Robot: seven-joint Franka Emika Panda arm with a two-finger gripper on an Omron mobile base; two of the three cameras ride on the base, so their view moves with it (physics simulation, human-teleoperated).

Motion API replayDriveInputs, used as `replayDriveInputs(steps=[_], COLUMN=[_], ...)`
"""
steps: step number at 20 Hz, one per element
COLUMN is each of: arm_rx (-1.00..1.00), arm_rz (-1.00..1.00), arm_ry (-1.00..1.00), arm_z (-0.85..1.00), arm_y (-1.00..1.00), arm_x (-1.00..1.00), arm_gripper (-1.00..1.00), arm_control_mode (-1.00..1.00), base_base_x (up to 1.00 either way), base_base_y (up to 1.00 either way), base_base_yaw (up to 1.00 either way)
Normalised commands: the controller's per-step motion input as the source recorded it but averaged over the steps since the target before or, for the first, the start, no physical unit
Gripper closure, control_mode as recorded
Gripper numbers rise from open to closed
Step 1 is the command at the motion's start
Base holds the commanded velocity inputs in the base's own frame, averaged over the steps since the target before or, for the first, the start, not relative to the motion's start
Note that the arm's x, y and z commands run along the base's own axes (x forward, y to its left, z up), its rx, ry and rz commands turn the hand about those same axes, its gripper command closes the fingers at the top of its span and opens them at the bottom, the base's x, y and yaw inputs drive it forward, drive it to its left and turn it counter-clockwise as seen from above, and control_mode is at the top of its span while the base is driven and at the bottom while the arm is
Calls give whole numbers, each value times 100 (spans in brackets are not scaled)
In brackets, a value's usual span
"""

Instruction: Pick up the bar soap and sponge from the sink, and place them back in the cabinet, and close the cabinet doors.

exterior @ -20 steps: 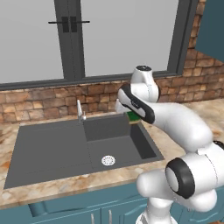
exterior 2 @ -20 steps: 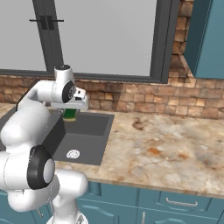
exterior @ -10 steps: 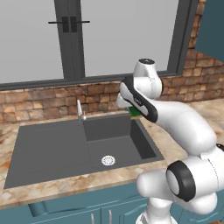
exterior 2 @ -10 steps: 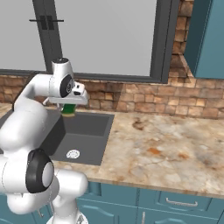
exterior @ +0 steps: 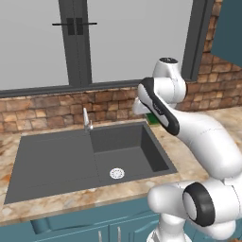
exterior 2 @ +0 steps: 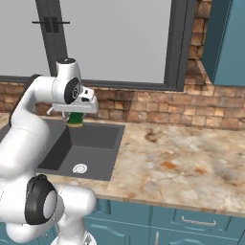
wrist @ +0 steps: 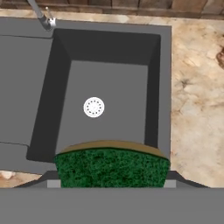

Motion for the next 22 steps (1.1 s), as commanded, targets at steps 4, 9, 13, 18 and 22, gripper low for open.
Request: replayDriveInputs(steps=[4, 9, 13, 18, 22], arm_rx=[0, 0, 0, 0, 0], arm_rz=[0, 0, 0, 0, 0], arm_ry=[0, -1, -1, 0, 0], arm_z=[1, 0, 0, 0, 0], arm_y=[-4, 0, 0, 0, 0], arm_x=[-21, -33, -10, 0, 0], arm_gripper=[100, 100, 100, 100, 100], arm_control_mode=[-100, -100, 100, 100, 100], base_base_x=[0, 0, -47, -84, -96], base_base_y=[0, 0, 0, 0, 7], base_base_yaw=[0, 0, 0, 0, -2])
